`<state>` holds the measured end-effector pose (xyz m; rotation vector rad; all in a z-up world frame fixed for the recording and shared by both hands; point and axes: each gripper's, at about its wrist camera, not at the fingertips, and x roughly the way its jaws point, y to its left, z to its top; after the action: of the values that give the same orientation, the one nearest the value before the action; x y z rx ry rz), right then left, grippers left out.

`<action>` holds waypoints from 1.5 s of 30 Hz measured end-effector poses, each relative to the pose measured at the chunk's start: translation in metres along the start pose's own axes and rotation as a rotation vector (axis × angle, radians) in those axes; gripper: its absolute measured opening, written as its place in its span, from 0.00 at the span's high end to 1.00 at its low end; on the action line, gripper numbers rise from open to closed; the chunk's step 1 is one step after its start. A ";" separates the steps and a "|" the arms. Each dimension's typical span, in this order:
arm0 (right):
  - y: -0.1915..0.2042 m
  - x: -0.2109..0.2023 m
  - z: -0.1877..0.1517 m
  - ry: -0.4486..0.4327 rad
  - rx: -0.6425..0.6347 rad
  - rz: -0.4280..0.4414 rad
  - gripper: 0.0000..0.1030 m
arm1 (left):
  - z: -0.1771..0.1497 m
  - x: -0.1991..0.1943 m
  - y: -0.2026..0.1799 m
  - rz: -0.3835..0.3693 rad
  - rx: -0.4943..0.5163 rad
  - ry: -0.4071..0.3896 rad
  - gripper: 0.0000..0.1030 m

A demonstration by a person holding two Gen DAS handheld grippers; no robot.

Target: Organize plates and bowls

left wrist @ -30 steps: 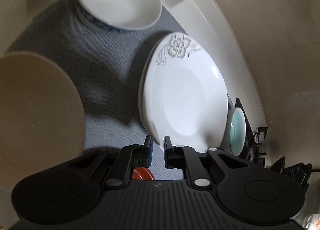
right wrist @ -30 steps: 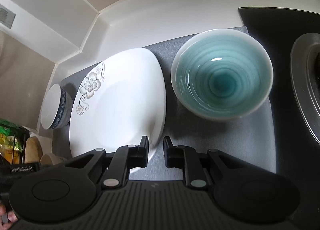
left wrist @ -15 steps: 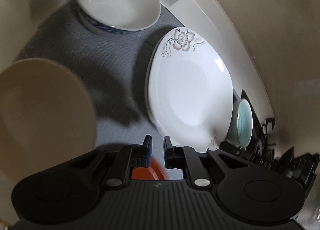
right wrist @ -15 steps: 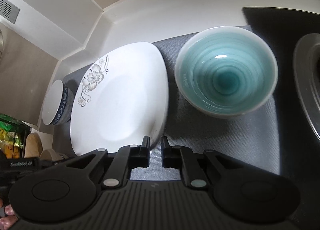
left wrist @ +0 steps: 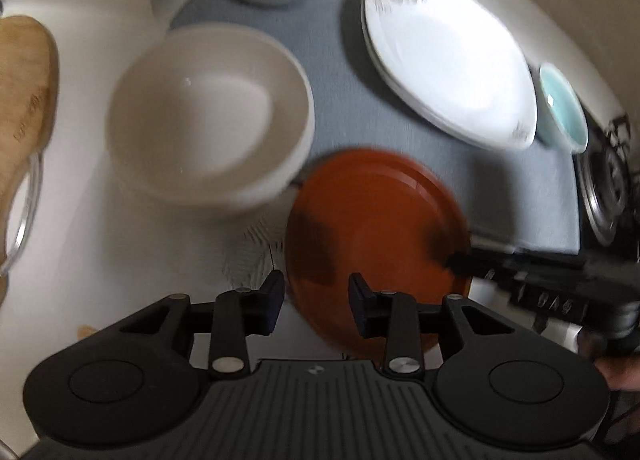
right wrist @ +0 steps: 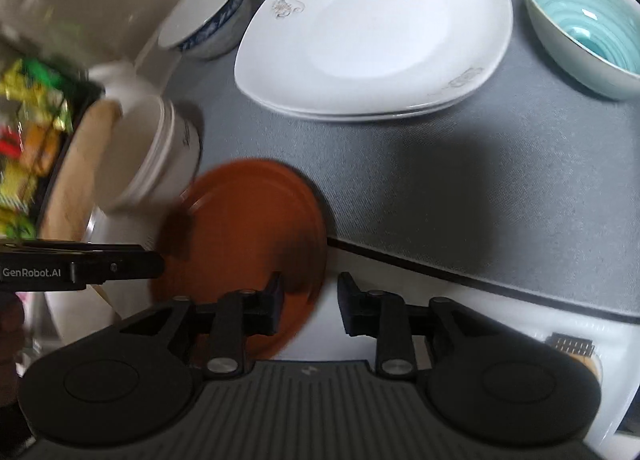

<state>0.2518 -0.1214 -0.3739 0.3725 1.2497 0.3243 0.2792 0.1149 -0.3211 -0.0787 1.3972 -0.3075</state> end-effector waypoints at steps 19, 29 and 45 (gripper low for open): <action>-0.029 -0.031 -0.022 -0.053 0.031 -0.082 0.77 | 0.007 0.023 -0.006 -0.032 -0.067 0.006 0.89; -0.024 -0.032 -0.029 -0.079 0.013 -0.116 0.89 | 0.008 0.017 -0.036 0.037 0.065 -0.013 0.89; -0.003 -0.113 -0.007 -0.240 -0.016 -0.142 0.90 | 0.014 -0.058 -0.064 0.012 0.126 -0.134 0.89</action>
<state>0.2131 -0.1728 -0.2802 0.2980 1.0315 0.1628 0.2741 0.0668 -0.2480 0.0130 1.2426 -0.3727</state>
